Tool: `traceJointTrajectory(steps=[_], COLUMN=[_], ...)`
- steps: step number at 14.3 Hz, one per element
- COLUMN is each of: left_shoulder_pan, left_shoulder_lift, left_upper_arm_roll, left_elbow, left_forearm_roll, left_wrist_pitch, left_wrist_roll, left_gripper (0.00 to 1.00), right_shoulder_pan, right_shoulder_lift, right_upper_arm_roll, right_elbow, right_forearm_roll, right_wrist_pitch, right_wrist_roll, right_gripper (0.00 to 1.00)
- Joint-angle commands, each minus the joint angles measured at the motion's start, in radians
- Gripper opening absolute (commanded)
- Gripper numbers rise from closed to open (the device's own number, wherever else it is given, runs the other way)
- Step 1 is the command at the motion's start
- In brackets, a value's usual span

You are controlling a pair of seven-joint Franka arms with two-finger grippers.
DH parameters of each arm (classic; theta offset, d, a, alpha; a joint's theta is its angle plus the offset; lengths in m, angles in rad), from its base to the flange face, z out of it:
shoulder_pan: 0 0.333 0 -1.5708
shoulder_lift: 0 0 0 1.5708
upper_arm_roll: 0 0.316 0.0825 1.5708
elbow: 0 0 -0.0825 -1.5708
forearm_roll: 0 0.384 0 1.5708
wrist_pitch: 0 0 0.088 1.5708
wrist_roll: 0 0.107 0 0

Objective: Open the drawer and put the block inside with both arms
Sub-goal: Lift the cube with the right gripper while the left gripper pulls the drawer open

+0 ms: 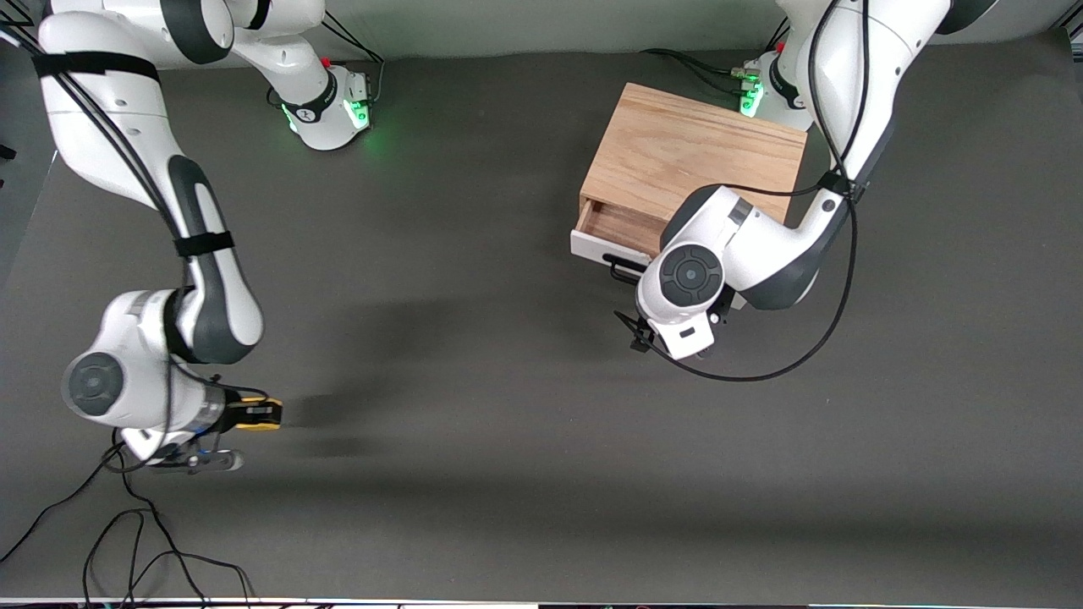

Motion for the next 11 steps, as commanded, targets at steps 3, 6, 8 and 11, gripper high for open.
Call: traceJointTrajectory(steps=[3,6,8,11], left_shoulder_pan=[-0.012,-0.018,-0.023,-0.029], left_shoulder_lift=[0.054,0.080,0.089,0.094], left_upper_arm_roll=[0.003,0.003,0.003,0.003], left_elbow=[0.100,0.128,0.132,0.132], left_forearm_roll=[0.026,0.052,0.070,0.096], left_wrist_pitch=[0.007,0.009,0.034,0.077], left_wrist_roll=[-0.039,-0.040,-0.039,-0.039], left_gripper=[1.00,1.00,1.00,1.00], right_shoulder_pan=[-0.039,-0.039,-0.036,-0.033], right_shoulder_lift=[-0.004,-0.047,-0.076,-0.109], right_upper_arm_roll=[0.001,0.001,0.004,0.012], right_elbow=[0.115,0.169,0.210,0.297], right_forearm_roll=[0.020,0.021,0.023,0.036], right_wrist_pitch=[-0.129,-0.233,-0.306,-0.438], right_wrist_roll=[-0.055,-0.054,-0.048,-0.045], right_gripper=[0.00,0.00,0.00,0.00])
